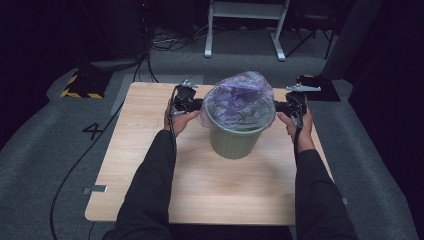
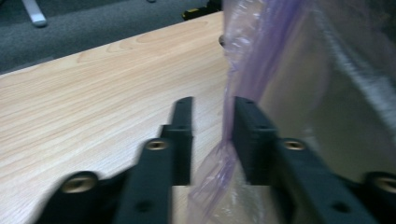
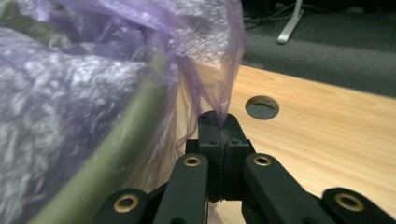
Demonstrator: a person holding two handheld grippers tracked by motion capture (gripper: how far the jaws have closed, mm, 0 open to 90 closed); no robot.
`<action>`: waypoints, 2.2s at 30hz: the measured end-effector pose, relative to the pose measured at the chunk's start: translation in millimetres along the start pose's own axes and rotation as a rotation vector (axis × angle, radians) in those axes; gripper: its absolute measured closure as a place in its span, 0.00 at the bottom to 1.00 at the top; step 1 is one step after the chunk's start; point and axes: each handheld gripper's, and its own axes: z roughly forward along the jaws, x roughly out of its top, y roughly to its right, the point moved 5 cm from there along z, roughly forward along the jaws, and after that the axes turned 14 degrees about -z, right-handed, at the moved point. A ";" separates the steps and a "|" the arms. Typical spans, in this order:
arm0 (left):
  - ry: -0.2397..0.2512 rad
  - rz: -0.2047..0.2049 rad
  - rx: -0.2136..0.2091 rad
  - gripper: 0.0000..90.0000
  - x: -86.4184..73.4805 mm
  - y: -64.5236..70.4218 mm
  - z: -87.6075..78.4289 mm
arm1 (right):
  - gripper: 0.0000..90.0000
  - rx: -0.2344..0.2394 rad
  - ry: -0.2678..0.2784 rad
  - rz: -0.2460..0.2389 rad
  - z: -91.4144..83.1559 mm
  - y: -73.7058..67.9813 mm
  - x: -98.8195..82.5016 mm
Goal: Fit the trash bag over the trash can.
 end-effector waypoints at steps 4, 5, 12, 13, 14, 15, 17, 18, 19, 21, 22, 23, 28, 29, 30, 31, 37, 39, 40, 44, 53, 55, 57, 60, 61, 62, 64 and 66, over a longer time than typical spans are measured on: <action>0.070 0.014 0.029 0.39 0.3 -4.9 -18.4 | 0.90 -0.025 0.021 -0.028 -11.6 5.1 -4.8; 0.075 0.023 0.033 0.33 0.1 -6.3 -23.0 | 0.85 -0.028 0.036 -0.038 -15.0 7.0 -6.3; 0.126 0.110 -0.075 0.24 -7.4 6.8 -59.0 | 0.72 -0.028 0.099 -0.103 -41.7 13.6 -13.2; 0.122 0.129 -0.100 0.23 -10.8 10.4 -62.9 | 0.68 -0.035 0.101 -0.115 -45.0 14.3 -14.2; 0.119 0.145 -0.132 0.20 -15.1 14.6 -66.0 | 0.64 -0.043 0.099 -0.119 -47.9 15.6 -15.4; 0.112 0.173 -0.138 0.20 -19.5 18.7 -68.2 | 0.61 -0.029 0.106 -0.120 -50.8 15.7 -16.3; 0.100 0.232 -0.168 0.19 -27.0 27.7 -71.8 | 0.61 -0.010 0.111 -0.139 -54.7 15.8 -18.2; 0.096 0.247 -0.186 0.18 -30.3 32.5 -73.9 | 0.65 0.000 0.106 -0.143 -55.5 15.3 -19.4; 0.101 0.265 -0.205 0.18 -33.0 37.1 -75.7 | 0.67 0.014 0.102 -0.145 -55.8 14.5 -20.5; 0.096 0.294 -0.234 0.18 -37.7 45.1 -76.9 | 0.76 0.030 0.101 -0.158 -56.3 11.8 -21.7; 0.094 0.307 -0.238 0.19 -39.0 48.0 -76.8 | 0.83 0.058 0.113 -0.165 -57.0 9.0 -21.9; 0.090 0.317 -0.239 0.21 -39.7 50.2 -76.3 | 0.87 0.075 0.119 -0.171 -57.6 6.0 -21.9; 0.091 0.370 -0.232 0.58 -42.3 56.4 -76.4 | 0.98 0.127 0.120 -0.214 -57.2 -8.1 -23.0; 0.091 0.378 -0.224 0.68 -43.4 56.5 -76.1 | 0.99 0.136 0.122 -0.216 -57.3 -10.4 -23.7; 0.083 0.386 -0.240 0.73 -44.9 56.5 -75.8 | 0.99 0.145 0.126 -0.215 -57.4 -12.8 -24.5; 0.078 0.389 -0.241 0.82 -46.6 55.8 -74.9 | 1.00 0.150 0.127 -0.216 -57.4 -14.9 -25.7; 0.059 0.386 -0.243 1.00 -54.7 48.7 -69.4 | 1.00 0.195 0.121 -0.218 -55.5 -25.4 -37.1; 0.044 0.390 -0.232 1.00 -57.0 45.7 -66.9 | 1.00 0.199 0.114 -0.212 -53.2 -27.0 -41.7; 0.045 0.379 -0.228 1.00 -57.8 44.3 -65.9 | 1.00 0.207 0.116 -0.207 -52.3 -27.9 -43.5; 0.044 0.361 -0.240 1.00 -61.7 40.6 -64.4 | 1.00 0.215 0.112 -0.222 -50.6 -32.0 -48.7; 0.121 0.337 -0.206 0.53 -58.8 43.7 -75.7 | 0.63 0.107 0.111 -0.249 -65.2 -30.0 -51.3; 0.143 0.331 -0.224 0.35 -56.4 47.5 -80.1 | 0.54 0.091 0.104 -0.246 -72.8 -25.8 -47.7; 0.158 0.343 -0.257 0.26 -55.1 52.2 -83.2 | 0.48 0.078 0.104 -0.255 -80.2 -23.0 -44.9; 0.144 0.368 -0.271 0.20 -53.9 57.3 -81.7 | 0.41 0.037 0.082 -0.281 -88.9 -20.4 -43.9; 0.135 0.373 -0.262 0.20 -53.6 58.1 -80.5 | 0.38 0.040 0.092 -0.284 -93.0 -21.1 -43.8; 0.120 0.372 -0.264 0.23 -53.2 58.7 -79.5 | 0.37 0.037 0.099 -0.293 -97.3 -21.9 -43.6; 0.123 0.371 -0.242 0.30 -50.8 58.8 -78.5 | 0.35 0.035 0.125 -0.307 -106.0 -23.1 -42.6; 0.124 0.364 -0.237 0.42 -47.6 59.1 -78.4 | 0.34 0.044 0.140 -0.309 -111.6 -23.3 -41.1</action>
